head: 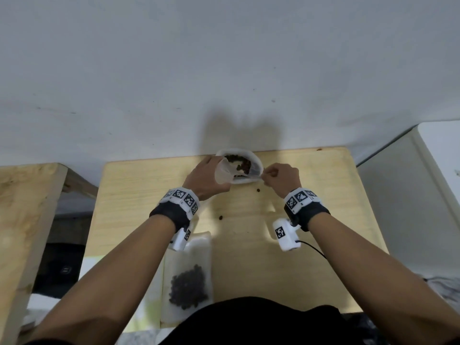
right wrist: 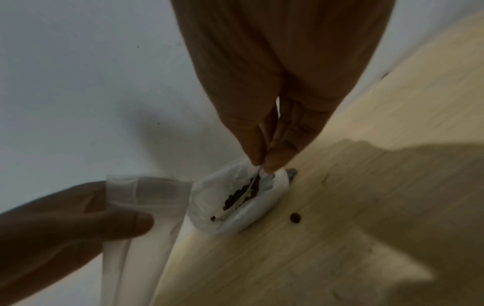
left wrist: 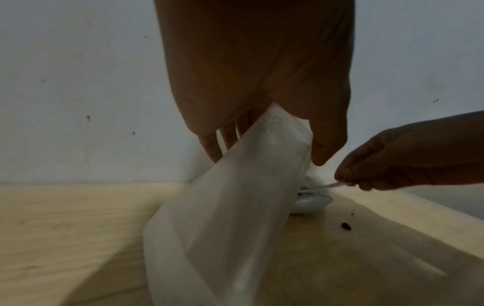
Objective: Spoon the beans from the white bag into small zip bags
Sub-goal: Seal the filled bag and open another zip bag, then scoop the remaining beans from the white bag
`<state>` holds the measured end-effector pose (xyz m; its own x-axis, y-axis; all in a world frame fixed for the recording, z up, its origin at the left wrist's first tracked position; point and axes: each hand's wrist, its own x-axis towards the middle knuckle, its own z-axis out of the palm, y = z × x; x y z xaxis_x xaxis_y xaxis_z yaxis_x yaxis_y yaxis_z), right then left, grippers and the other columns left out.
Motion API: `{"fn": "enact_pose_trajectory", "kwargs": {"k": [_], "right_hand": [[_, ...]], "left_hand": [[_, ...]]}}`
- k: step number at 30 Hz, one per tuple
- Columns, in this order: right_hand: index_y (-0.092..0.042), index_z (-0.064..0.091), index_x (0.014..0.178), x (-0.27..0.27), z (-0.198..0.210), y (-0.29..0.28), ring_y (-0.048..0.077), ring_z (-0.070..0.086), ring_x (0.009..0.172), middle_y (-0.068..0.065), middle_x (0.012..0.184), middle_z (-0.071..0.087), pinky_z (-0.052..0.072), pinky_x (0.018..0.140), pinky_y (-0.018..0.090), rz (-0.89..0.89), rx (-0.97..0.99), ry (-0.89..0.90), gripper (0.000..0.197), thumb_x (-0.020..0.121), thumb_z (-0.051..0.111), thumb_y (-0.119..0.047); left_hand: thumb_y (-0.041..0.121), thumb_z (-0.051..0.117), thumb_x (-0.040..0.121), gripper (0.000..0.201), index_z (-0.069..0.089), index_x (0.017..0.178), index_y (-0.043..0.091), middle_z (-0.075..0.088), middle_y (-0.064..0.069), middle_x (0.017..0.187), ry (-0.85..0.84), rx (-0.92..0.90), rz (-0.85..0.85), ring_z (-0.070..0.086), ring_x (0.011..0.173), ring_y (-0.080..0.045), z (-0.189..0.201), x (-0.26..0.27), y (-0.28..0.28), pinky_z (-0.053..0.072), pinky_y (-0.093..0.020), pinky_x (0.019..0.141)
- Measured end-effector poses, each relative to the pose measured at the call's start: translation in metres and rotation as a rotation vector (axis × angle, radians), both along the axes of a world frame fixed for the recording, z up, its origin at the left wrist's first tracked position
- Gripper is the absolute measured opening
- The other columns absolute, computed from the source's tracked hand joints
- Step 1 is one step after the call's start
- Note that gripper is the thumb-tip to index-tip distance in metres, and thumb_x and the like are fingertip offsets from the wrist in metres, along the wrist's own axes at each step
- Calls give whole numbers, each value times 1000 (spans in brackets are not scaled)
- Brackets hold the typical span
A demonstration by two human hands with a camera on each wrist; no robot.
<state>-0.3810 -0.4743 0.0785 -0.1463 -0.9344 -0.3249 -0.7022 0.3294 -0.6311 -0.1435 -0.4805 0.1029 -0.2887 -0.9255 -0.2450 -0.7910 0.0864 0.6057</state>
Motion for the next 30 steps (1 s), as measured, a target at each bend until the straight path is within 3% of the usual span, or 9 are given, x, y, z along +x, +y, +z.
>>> {"fn": "enact_pose_trajectory", "kwargs": {"k": [3, 4, 8, 13, 16, 19, 22, 24, 30], "right_hand": [[-20, 74, 94, 6, 2, -9, 2, 63, 75, -7, 86, 72, 44, 74, 5, -59, -96, -115, 9, 86, 69, -24], [-20, 75, 94, 9, 3, -12, 1, 63, 77, -7, 87, 72, 44, 74, 4, -87, -113, -179, 10, 86, 70, -24], [-25, 77, 94, 26, 4, -25, 10, 68, 90, -7, 93, 75, 53, 87, 26, -218, -108, -376, 14, 84, 72, -33], [-37, 75, 76, 46, -5, -38, 14, 71, 86, -8, 85, 75, 58, 86, 38, -244, -78, -487, 3, 79, 74, -37], [-27, 76, 79, 50, -7, -42, 15, 70, 80, -4, 81, 75, 57, 78, 33, -252, -49, -447, 11, 83, 71, -37], [-21, 77, 84, 50, -8, -44, 20, 70, 82, 1, 83, 75, 56, 79, 33, -238, -63, -382, 22, 88, 63, -38], [-18, 74, 96, 43, -3, -42, 15, 67, 82, -1, 86, 73, 49, 73, 12, -225, -220, -334, 21, 95, 54, -24], [-13, 71, 97, 32, 1, -38, 20, 65, 83, 4, 91, 71, 48, 73, 18, -202, -375, -250, 21, 97, 50, -18], [-6, 67, 100, 4, 3, -17, 26, 61, 82, 14, 100, 60, 49, 78, 33, -76, -562, -114, 21, 100, 47, -12]], "left_hand": [[38, 76, 77, 78, 40, 144, 22, 45, -1, 143, -17, 16, -27, 46, 127, -22, -3, -3, -4, 45, -43, 101], [38, 77, 77, 78, 40, 144, 22, 44, -1, 144, -18, 23, -30, 47, 127, -22, -4, -3, -6, 44, -42, 101], [34, 79, 77, 80, 40, 145, 20, 44, -2, 143, 6, 53, -31, 47, 127, -21, -8, -4, -13, 37, -28, 100], [33, 79, 80, 80, 38, 147, 20, 43, 1, 143, 37, 79, -11, 45, 126, -17, -10, -2, -15, 30, -20, 95], [35, 79, 79, 80, 38, 147, 21, 42, 1, 144, 48, 88, -16, 44, 127, -16, -13, -2, -14, 30, -20, 96], [36, 79, 79, 81, 37, 147, 21, 41, 1, 145, 42, 86, -16, 42, 131, -17, -13, -4, -14, 31, -22, 100], [39, 78, 77, 83, 36, 146, 22, 41, 0, 144, 25, 78, -15, 43, 130, -21, -12, -6, -15, 39, -35, 107], [42, 78, 75, 83, 37, 145, 22, 42, 0, 144, -2, 66, -19, 44, 130, -24, -12, -9, -15, 41, -42, 107], [44, 77, 75, 84, 38, 145, 20, 40, -1, 145, -23, 70, -41, 43, 130, -22, -16, -14, -9, 41, -38, 105]]}}
